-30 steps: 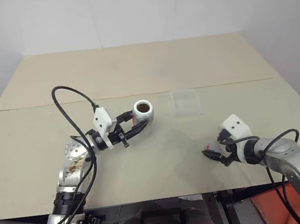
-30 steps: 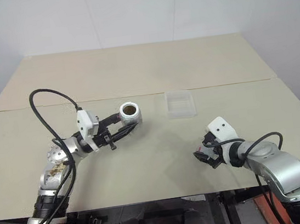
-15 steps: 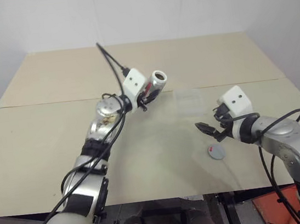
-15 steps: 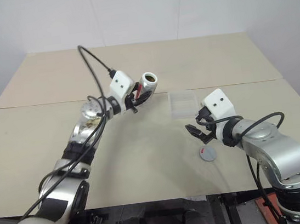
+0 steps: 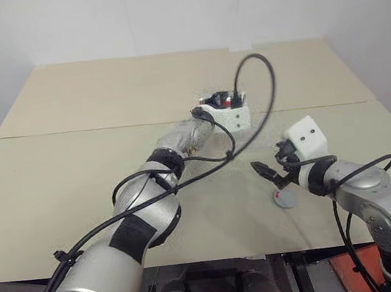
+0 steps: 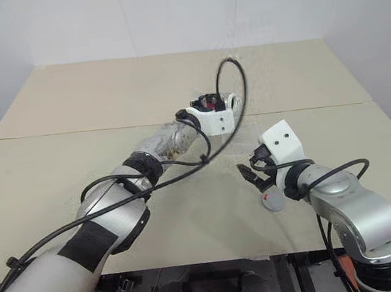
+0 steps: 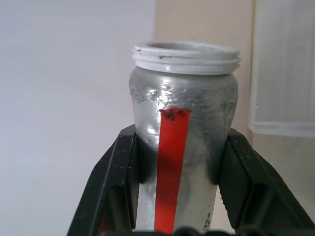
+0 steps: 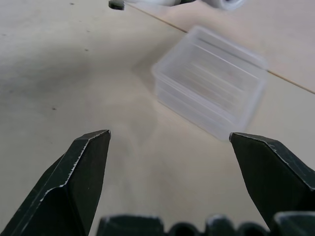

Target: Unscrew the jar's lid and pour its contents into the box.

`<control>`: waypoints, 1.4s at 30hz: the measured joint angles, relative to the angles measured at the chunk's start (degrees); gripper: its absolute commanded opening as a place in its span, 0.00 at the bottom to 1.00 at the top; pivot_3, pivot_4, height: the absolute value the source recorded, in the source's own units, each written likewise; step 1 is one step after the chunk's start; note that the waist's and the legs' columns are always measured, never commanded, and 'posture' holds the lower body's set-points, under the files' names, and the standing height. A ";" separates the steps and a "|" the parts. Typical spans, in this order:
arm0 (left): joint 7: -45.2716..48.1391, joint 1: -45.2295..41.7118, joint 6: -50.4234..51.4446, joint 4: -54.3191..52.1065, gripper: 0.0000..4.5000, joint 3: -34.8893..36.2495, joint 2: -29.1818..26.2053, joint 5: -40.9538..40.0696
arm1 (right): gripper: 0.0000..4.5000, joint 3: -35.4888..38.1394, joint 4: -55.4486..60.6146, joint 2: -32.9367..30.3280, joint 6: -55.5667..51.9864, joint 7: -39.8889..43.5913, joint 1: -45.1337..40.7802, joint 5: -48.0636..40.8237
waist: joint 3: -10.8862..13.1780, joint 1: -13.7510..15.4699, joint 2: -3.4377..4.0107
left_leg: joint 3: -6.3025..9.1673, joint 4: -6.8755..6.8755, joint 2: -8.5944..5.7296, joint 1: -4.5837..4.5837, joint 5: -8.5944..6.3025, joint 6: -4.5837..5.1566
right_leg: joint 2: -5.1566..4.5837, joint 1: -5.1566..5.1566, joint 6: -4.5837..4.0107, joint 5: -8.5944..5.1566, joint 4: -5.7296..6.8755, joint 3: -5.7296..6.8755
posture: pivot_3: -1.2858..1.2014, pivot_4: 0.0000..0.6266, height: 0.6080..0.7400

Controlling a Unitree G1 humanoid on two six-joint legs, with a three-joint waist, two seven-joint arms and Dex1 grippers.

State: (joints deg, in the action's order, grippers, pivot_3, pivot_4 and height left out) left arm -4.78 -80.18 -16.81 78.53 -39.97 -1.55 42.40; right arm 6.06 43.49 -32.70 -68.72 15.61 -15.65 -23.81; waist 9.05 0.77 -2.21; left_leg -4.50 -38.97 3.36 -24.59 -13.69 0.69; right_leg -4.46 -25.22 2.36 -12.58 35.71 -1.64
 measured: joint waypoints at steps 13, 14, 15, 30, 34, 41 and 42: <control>-10.59 -5.04 0.57 2.47 0.41 -18.48 0.28 21.71 | 1.00 2.51 5.59 2.53 -4.89 -1.41 2.28 -0.61 | 0.00 -0.02 -0.01 | 0.01 -0.03 -0.01 -0.03 0.00 0.00 | -0.02 -0.05 0.00 -0.01 0.07 -0.02 | 0.52 0.24 1.00; -10.73 -5.21 0.55 2.48 0.41 -19.03 0.20 22.60 | 1.00 2.63 5.60 2.70 -5.13 -1.55 2.29 -0.61 | 0.00 -0.02 -0.01 | 0.01 -0.04 -0.01 -0.03 0.00 0.00 | -0.02 -0.05 0.00 -0.01 0.08 -0.02 | 0.52 0.24 1.00; -10.80 -5.29 0.51 2.49 0.41 -19.39 0.09 23.10 | 1.00 2.75 5.61 2.92 -5.31 -1.71 2.33 -0.60 | 0.00 -0.02 -0.01 | 0.01 -0.04 -0.01 -0.03 0.00 0.00 | -0.02 -0.05 0.00 -0.01 0.08 -0.02 | 0.52 0.24 1.00; -2.60 -4.93 -0.98 2.77 0.41 -5.02 -0.75 11.98 | 1.00 0.96 3.87 2.90 -5.00 -1.91 2.33 0.15 | 0.00 -0.06 0.00 | 0.01 -0.21 0.00 -0.04 0.00 0.00 | -0.03 -0.05 0.00 0.00 0.25 -0.02 | 0.52 0.24 1.00; 13.18 -0.67 0.35 2.07 0.41 15.52 0.12 -7.44 | 1.00 0.83 2.68 2.90 -4.12 -1.80 2.26 0.17 | -0.01 -0.19 0.02 | 0.02 -0.30 0.01 0.02 0.01 0.00 | -0.03 -0.01 0.00 0.00 0.35 -0.02 | 0.52 0.24 1.00; 21.61 2.86 2.97 2.06 0.41 23.00 -0.19 -15.25 | 1.00 -0.72 0.70 2.89 -2.39 -1.64 1.10 0.69 | -0.02 -0.16 0.03 | 0.09 -0.35 -0.04 0.02 0.01 0.01 | -0.02 0.04 0.01 0.01 0.38 -0.02 | 0.52 0.24 1.00; 20.96 2.86 2.95 2.05 0.41 22.81 -0.30 -15.03 | 1.00 -0.78 0.68 2.89 -2.15 -1.60 1.09 0.69 | -0.02 -0.07 0.02 | 0.11 -0.35 -0.05 0.01 0.01 0.01 | -0.02 0.05 0.01 0.01 0.38 -0.02 | 0.52 0.24 1.00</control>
State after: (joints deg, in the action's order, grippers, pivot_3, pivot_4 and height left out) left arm 16.18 -77.32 -13.86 80.59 -17.15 -1.85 27.37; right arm 5.27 44.17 -29.80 -70.87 14.01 -14.56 -23.12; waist 9.04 0.70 -2.19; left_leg -4.39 -39.32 3.30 -24.58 -13.68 0.70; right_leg -4.48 -25.17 2.37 -12.58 36.09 -1.65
